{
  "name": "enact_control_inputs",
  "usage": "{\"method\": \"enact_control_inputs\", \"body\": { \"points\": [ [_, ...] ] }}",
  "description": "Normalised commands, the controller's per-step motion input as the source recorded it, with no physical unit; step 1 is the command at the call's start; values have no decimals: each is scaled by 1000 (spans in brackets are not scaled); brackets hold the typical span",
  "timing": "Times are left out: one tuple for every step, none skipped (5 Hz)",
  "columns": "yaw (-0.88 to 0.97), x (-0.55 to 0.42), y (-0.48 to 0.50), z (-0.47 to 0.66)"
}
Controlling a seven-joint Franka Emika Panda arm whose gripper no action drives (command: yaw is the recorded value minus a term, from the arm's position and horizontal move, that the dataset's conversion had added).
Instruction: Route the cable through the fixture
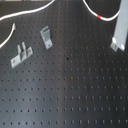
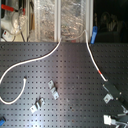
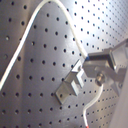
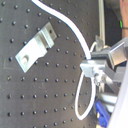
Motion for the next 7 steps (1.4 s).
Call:
{"method": "enact_control_inputs", "body": {
  "points": [
    [-66,-98,-128,102],
    [-60,-287,-405,174],
    [-49,-283,-406,183],
    [0,-19,-28,1],
    [149,-358,-290,127],
    [203,-361,-219,129],
    [340,-330,-80,72]
  ]
}}
